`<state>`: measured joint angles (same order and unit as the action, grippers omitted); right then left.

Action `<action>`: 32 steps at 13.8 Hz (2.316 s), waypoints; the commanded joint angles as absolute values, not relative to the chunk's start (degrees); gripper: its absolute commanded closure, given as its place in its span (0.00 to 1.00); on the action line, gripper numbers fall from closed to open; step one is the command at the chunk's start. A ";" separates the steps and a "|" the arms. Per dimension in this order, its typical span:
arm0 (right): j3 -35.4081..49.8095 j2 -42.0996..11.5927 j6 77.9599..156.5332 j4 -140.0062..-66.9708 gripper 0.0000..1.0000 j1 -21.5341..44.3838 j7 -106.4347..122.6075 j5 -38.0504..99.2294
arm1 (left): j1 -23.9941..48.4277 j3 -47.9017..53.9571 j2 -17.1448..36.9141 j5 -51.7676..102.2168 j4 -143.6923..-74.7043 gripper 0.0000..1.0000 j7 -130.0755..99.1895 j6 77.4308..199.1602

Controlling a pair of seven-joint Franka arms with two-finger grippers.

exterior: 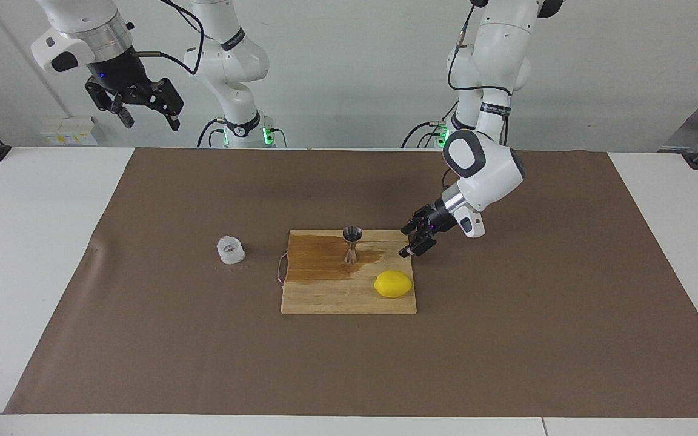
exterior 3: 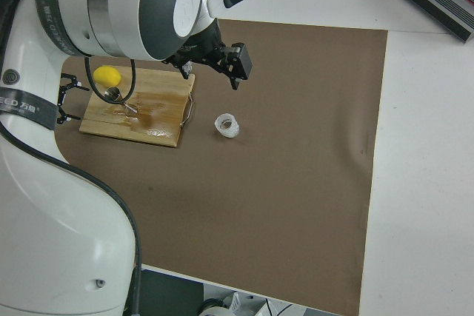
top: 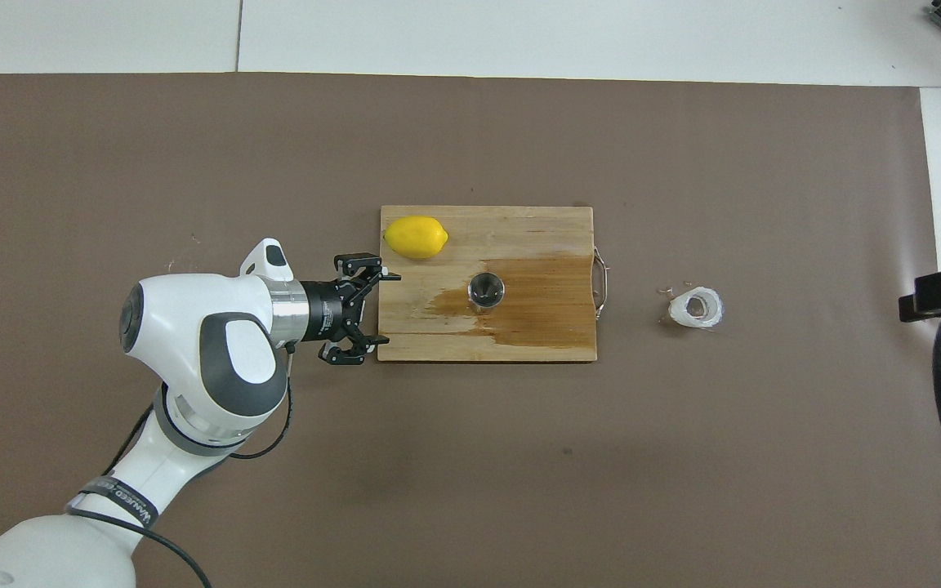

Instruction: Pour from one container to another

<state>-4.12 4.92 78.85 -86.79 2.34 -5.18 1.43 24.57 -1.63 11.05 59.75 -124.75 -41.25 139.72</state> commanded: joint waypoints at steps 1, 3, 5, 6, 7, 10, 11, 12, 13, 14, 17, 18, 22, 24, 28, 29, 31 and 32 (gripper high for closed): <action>-3.87 5.80 78.22 -87.36 0.00 1.49 -3.69 2.72 | 21.98 -1.49 9.58 46.38 -122.97 0.00 -41.13 133.18; -3.96 5.80 78.22 -87.28 0.00 1.49 -3.69 2.72 | 19.44 -1.41 9.75 34.60 -118.68 0.00 -41.04 126.34; -3.96 5.80 78.22 -87.28 0.00 1.49 -3.69 2.72 | 18.55 -1.49 9.76 25.45 -113.93 0.00 -40.70 120.87; -3.87 5.80 78.22 -87.28 0.00 1.49 -3.69 2.72 | 18.11 -1.41 9.84 19.22 -111.64 0.00 -40.61 119.28; -3.87 5.80 78.22 -87.28 0.00 1.49 -3.69 2.72 | 18.80 -1.32 9.84 12.29 -109.97 0.00 -40.34 118.22; -3.96 6.32 75.61 -87.88 0.00 1.49 -3.69 2.72 | 18.02 -1.40 9.67 4.92 -105.66 0.00 -28.89 114.79; -3.96 6.94 72.54 -88.06 0.00 1.49 -3.69 2.72 | 17.67 -1.67 9.06 4.75 -105.04 0.00 -22.82 114.61; -3.96 7.12 72.08 -88.15 0.00 1.49 -3.60 2.72 | 16.27 -2.28 8.53 4.66 -104.33 0.00 -18.24 114.09; -3.96 7.12 72.07 -88.15 0.00 1.49 -3.69 2.72 | 15.48 -2.37 8.35 4.66 -102.85 0.00 -14.37 112.08; -3.96 7.12 72.16 -88.15 0.00 1.49 -3.69 2.72 | 14.60 -2.46 8.18 4.48 -100.83 0.00 -10.67 109.71; -3.87 7.38 71.37 -88.15 0.00 1.49 -2.56 2.81 | 9.07 -2.64 2.92 4.39 -100.01 0.00 2.86 104.95; -3.87 7.56 71.45 -88.07 0.00 1.67 0.32 2.81 | 7.66 -2.72 0.55 4.39 -100.72 0.00 4.29 103.55; -3.96 12.02 80.90 -98.31 0.00 1.41 21.49 2.81 | 6.50 -2.64 -4.13 -0.52 -100.99 0.00 5.19 99.58; -4.13 13.01 86.56 -102.47 0.00 1.32 31.59 2.72 | 6.16 -2.72 -3.26 -0.36 -98.37 0.00 4.75 99.41; -4.13 12.48 95.60 -108.88 0.00 -1.22 57.24 2.81 | 4.04 -2.72 0.96 0.17 -88.88 0.00 4.92 93.18; -4.13 12.13 97.71 -110.03 0.00 -2.19 61.83 2.90 | 4.13 -2.72 1.31 0.18 -88.51 0.00 4.92 92.73; -4.04 11.25 98.61 -110.56 0.00 -3.86 67.30 5.08 | 4.13 -2.72 0.01 0.96 -91.74 0.00 4.57 91.85; -4.13 10.99 98.61 -110.91 0.00 -4.82 70.20 6.75 | 4.48 -2.72 -1.04 0.88 -92.98 0.00 4.48 91.85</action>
